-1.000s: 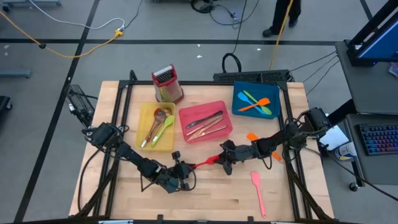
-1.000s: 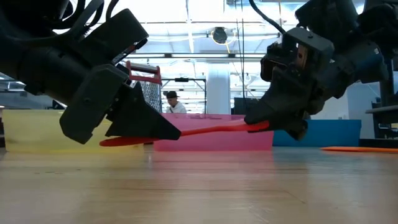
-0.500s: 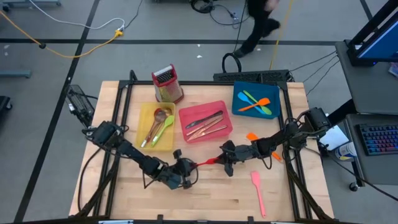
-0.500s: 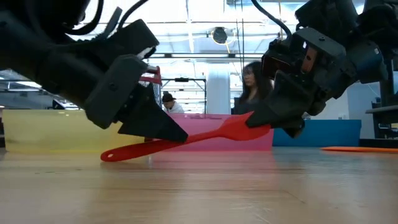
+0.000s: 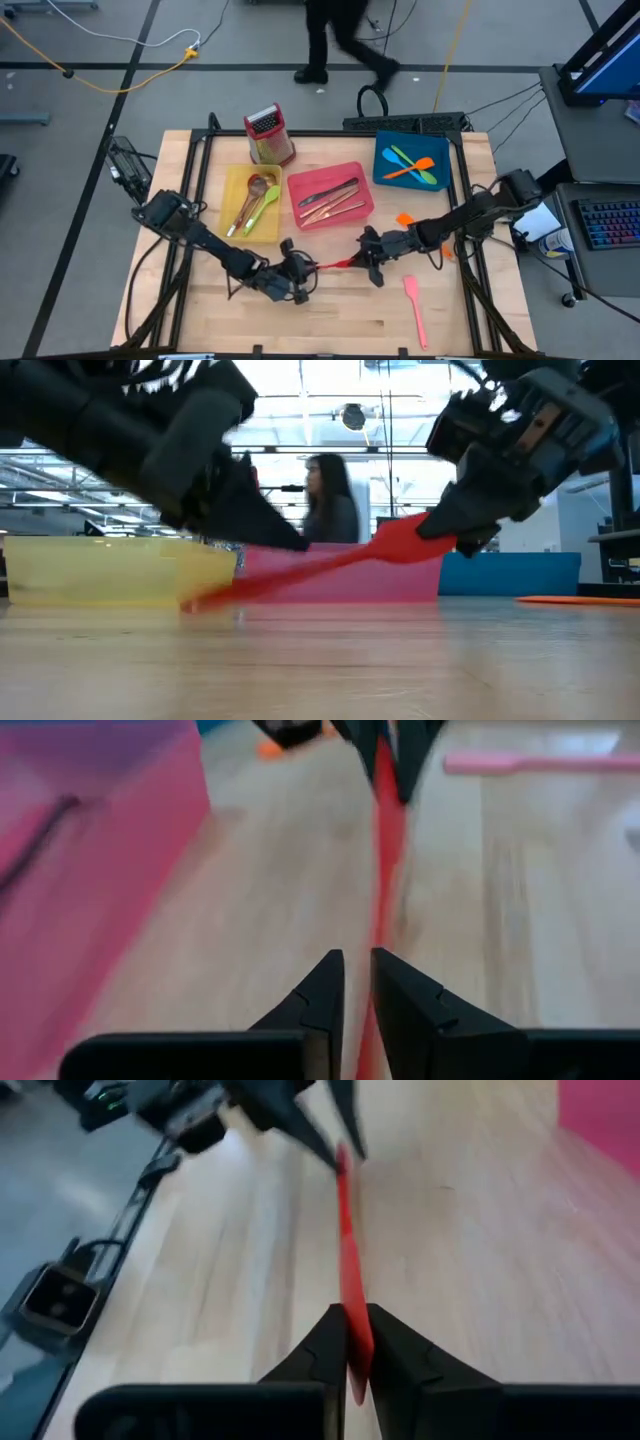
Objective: Pick & Place Kitchen Items
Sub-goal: Put the red spatula into the blue bin
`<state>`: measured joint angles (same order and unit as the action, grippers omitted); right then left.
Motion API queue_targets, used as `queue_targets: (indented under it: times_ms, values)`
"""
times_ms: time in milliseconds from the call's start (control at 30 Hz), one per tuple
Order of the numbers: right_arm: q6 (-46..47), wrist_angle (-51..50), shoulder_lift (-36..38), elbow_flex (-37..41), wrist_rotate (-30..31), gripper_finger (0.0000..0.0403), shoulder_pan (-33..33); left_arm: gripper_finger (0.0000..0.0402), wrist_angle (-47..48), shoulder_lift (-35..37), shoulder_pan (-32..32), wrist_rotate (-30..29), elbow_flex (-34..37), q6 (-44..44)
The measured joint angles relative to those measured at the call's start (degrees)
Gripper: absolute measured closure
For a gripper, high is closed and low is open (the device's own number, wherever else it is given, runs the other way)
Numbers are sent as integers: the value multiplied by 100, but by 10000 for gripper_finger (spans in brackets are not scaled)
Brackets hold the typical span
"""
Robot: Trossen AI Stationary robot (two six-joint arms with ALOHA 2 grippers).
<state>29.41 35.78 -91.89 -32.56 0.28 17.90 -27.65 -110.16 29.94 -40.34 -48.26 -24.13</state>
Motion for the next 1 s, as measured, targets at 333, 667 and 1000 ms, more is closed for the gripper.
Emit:
queue_targets:
  times_ms: [333, 667, 1000]
  values:
    - [-811, -1375, 1460, 8, 162, 386, 22, 346, -54, 853, 89, -338, 3, 620]
    - [-939, -3848, 3417, 9, 2153, 386, 21, 346, -39, 1089, 100, -317, 3, 707]
    - [-931, -5826, 5289, 9, 3425, 384, -73, 346, -10, 1089, 100, -313, 3, 564]
